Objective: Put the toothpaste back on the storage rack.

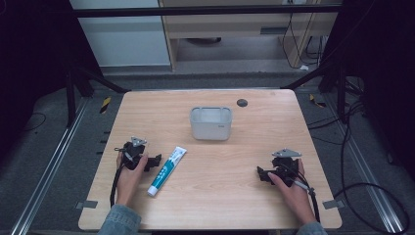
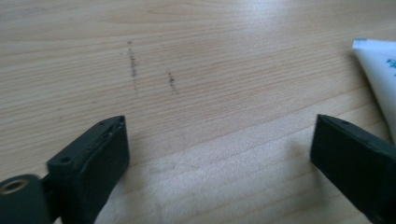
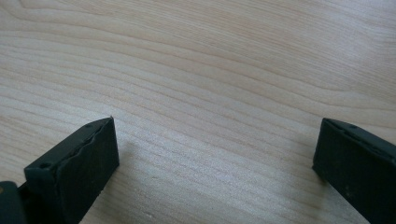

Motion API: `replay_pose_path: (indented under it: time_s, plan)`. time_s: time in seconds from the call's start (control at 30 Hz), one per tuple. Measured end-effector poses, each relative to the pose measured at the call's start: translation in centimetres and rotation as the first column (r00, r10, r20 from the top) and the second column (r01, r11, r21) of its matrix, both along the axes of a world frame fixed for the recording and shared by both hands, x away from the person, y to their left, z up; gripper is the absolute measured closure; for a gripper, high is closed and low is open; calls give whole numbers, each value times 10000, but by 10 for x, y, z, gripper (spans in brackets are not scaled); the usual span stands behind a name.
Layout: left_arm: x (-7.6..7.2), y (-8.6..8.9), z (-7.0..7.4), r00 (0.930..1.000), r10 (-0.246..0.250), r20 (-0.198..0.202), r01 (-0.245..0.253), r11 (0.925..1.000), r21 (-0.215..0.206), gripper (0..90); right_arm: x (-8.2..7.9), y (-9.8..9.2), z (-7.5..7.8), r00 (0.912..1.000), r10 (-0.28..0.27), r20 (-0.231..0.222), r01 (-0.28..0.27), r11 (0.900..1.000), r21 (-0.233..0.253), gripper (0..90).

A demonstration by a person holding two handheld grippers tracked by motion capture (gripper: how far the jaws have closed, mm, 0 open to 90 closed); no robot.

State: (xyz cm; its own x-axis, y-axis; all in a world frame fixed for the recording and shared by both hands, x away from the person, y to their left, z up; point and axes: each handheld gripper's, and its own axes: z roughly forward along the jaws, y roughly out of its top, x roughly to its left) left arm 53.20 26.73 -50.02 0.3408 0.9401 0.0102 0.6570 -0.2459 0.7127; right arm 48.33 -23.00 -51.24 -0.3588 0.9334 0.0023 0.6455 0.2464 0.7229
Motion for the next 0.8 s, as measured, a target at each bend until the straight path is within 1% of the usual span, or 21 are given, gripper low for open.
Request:
replay_pose_path:
  time_s: [0.03,0.07,0.13,0.17,0.23,0.3,0.4,0.47,0.53,0.63,0.67,0.7,0.77,0.8]
  plan:
    - [-3,1,6,9998,10,188,-7,9999,-132,49,0,0,0,10000,2,-5,-2,10000,3,4]
    - [-5,1,10,9997,-18,247,21,9999,-128,36,0,0,0,10000,-7,-7,7,10000,20,4]
    - [-11,1,21,9993,-9,376,8,10000,8,38,0,0,0,10000,-4,-8,4,10000,18,4]
    - [-15,1,27,9992,-108,382,104,9999,107,36,0,0,0,10000,-10,-13,10,10000,18,4]
    - [-21,1,33,9992,-199,337,190,9994,288,30,0,0,0,10000,-9,-10,9,10000,17,4]
    - [-27,1,38,9991,-313,273,304,9990,331,30,0,0,0,10000,-6,-9,6,10000,21,4]
    - [-35,-1,44,9987,-518,0,517,9977,434,31,0,0,0,10000,-4,-5,4,10000,1,4]
    - [-38,-4,47,9977,-658,-151,665,9961,580,32,0,0,0,10000,-3,-11,3,10000,6,4]
    - [-42,-7,52,9965,-825,-146,833,9941,697,37,0,0,0,10000,7,-10,-7,10000,20,4]
    - [-49,-14,58,9938,-1099,-189,1110,9906,798,37,0,0,0,10000,8,-11,-8,10000,24,4]
    - [-50,-16,59,9928,-1181,-194,1193,9898,782,38,0,0,0,10000,10,31,-10,10000,-38,4]
    - [-51,-19,61,9906,-1344,-260,1360,9880,732,38,0,0,0,10000,11,-11,-11,10000,23,4]
    - [-54,-25,64,9878,-1523,-323,1544,9851,756,41,0,0,0,10000,16,27,-15,10000,-41,4]
    - [-55,-28,65,9872,-1568,-306,1588,9841,797,53,0,0,0,10000,10,-1,-10,10000,12,4]
